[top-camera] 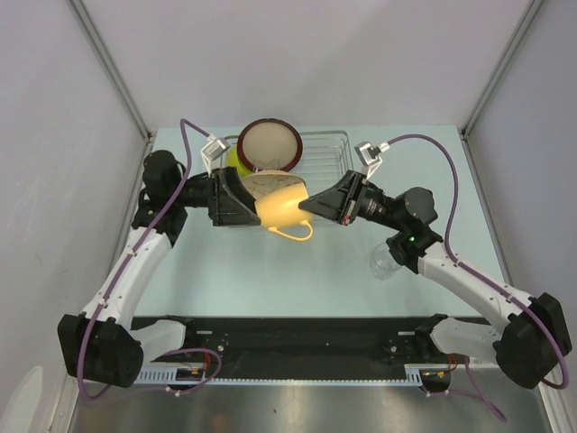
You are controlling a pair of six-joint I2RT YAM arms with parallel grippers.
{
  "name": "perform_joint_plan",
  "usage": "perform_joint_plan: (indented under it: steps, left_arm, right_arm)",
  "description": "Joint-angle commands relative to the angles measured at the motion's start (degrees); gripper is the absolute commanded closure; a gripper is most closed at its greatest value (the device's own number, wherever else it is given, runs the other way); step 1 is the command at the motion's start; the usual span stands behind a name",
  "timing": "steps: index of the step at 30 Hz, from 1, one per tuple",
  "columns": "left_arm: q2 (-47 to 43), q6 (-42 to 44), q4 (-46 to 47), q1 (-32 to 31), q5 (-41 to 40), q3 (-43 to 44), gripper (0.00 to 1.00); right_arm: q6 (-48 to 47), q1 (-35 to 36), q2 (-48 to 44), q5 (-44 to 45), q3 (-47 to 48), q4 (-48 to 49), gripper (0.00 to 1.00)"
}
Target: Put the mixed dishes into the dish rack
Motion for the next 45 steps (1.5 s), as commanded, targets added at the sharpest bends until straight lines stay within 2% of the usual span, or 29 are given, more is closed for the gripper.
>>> perform_joint_plan:
  steps: [1, 24, 27, 28, 30, 33, 34, 35, 36, 37, 39, 41, 42, 43, 45]
  left_arm:
    - [1.03, -2.97, 4.77, -2.19, 0.04, -0.22, 0.00]
    - [3.14, -4.28, 7.14, -3.78, -1.46, 0.92, 0.00]
    - [3.50, -4.11, 7.40, -3.86, -1.63, 1.19, 0.12]
    - [3.50, -3.93, 7.41, -3.86, -1.64, 1.36, 0.22]
    - [3.76, -3.76, 7.06, -3.86, -1.81, 1.71, 0.32]
    - [3.50, -2.97, 5.92, -3.86, -2.51, 2.50, 0.65]
    - [3.41, -1.83, 5.04, -3.78, -3.04, 2.77, 0.83]
    - [3.41, -0.95, 2.51, -3.78, -3.30, 3.73, 0.91]
    - [3.41, 0.27, 0.74, -3.78, -3.57, 4.43, 0.98]
    - [3.32, 3.77, -1.45, -3.69, -3.92, 5.22, 0.99]
    - [3.23, 9.56, -9.35, -3.51, -4.36, 8.12, 1.00]
    - [2.88, 12.40, -15.43, -3.34, -6.10, 10.66, 1.00]
    - [2.62, 15.98, -17.53, -3.34, -7.68, 11.64, 1.00]
    - [2.79, 19.06, -25.13, -3.34, -9.18, 13.13, 1.00]
    - [3.40, 26.35, -31.41, -3.34, -14.72, 18.14, 1.00]
  right_arm:
    - [3.24, 0.11, 1.30, 0.24, 1.18, 13.39, 1.00]
    - [9.04, 4.33, 15.80, 4.28, 0.74, 33.26, 1.00]
    - [9.30, 5.21, 17.12, 4.37, 0.74, 34.32, 1.00]
    - [9.30, 5.38, 17.29, 4.37, 0.74, 34.23, 1.00]
    - [9.57, 5.74, 17.91, 4.11, 0.65, 34.23, 1.00]
    - [9.92, 6.00, 18.17, 3.41, 0.74, 34.15, 1.00]
    - [9.92, 5.91, 18.35, 3.06, 0.74, 33.88, 1.00]
    - [10.01, 5.74, 18.26, 2.79, 0.74, 32.58, 0.99]
    - [10.18, 5.30, 18.09, 2.36, 0.74, 31.60, 0.90]
    - [10.36, 4.95, 18.00, 1.22, 0.74, 30.64, 0.72]
    - [10.27, 3.10, 17.04, -1.24, 0.65, 27.39, 0.64]
    - [8.26, 1.87, 15.63, -2.65, 0.74, 21.53, 0.38]
    - [7.21, 0.30, 14.67, -3.79, 0.65, 18.88, 0.29]
    - [4.32, -0.58, 12.57, -4.50, 0.65, 16.15, 0.01]
    - [1.58, -4.08, 9.75, -6.51, 0.65, 7.02, 0.00]
